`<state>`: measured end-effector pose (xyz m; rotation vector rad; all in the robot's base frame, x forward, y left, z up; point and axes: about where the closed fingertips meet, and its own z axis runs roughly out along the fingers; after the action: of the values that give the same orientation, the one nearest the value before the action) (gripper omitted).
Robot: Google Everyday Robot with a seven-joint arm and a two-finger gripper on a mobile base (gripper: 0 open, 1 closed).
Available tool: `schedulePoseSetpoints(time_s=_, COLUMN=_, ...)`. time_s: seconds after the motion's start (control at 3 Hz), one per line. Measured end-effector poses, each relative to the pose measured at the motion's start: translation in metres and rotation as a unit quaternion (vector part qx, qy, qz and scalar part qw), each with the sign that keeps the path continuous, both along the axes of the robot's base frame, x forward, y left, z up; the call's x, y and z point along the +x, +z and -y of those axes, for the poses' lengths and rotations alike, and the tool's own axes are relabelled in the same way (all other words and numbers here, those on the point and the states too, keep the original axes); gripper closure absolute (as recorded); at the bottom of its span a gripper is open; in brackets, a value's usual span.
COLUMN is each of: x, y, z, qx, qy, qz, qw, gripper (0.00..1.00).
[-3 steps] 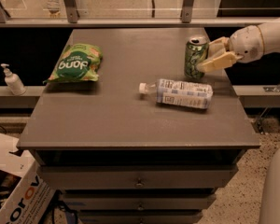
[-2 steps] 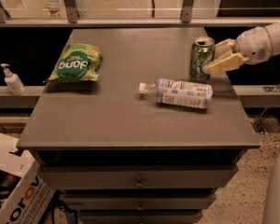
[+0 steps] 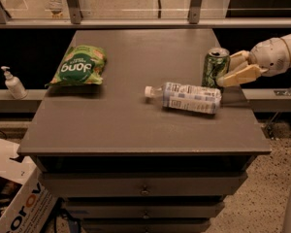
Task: Move green can near blue plastic bottle
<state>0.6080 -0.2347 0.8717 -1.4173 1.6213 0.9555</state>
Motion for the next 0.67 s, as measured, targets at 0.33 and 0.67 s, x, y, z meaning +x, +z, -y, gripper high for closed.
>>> schedulePoseSetpoints(time_s=0.33, x=-0.018, y=-0.005, z=-0.009, qx=0.008, qy=0.021, qz=-0.017, qw=0.9996, gripper=1.0)
schedulePoseSetpoints(time_s=0.67, x=-0.032, y=-0.013, z=-0.026, qx=0.014, qy=0.047, qz=-0.031, qw=0.9983, gripper=1.0)
